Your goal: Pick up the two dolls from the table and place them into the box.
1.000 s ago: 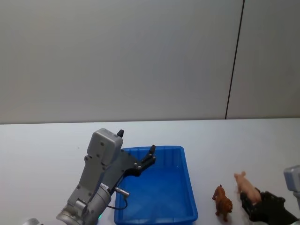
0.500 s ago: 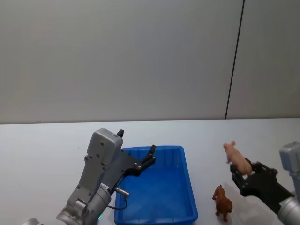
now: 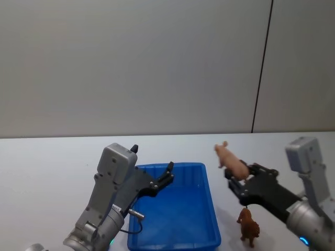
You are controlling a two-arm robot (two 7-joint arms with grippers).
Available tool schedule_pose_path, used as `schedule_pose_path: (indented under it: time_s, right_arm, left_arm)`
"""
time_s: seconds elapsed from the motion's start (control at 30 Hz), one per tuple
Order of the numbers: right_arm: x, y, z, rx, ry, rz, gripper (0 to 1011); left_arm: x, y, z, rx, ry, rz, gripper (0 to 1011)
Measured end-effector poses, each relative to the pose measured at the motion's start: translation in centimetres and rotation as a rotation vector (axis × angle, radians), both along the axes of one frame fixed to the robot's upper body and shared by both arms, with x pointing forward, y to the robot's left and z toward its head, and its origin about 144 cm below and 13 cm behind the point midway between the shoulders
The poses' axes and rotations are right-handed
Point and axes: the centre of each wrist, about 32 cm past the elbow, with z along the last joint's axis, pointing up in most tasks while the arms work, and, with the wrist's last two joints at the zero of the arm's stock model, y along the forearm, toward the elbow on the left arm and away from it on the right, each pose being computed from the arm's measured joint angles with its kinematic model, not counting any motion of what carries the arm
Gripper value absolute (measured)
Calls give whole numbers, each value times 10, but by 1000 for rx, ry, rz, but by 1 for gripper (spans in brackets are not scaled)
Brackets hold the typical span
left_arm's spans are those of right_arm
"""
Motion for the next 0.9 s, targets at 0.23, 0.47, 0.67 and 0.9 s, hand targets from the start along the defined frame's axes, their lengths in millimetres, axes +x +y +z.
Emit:
schedule_pose_path:
  time_s: [0.23,0.47,0.67,0.9]
  right_arm:
    - [7,17,7,10,51,82,380]
    - [14,35,5,18,117,144,537]
    - [18,45,3,22,149,168,740]
    - [18,45,2,23,154,157,939]
  left_arm:
    - [0,0,0,0,0,0,1002]
    - [0,0,0,0,0,0,1002]
    - [0,0,0,0,0,0,1002]
    - [0,0,0,0,0,0,1002]
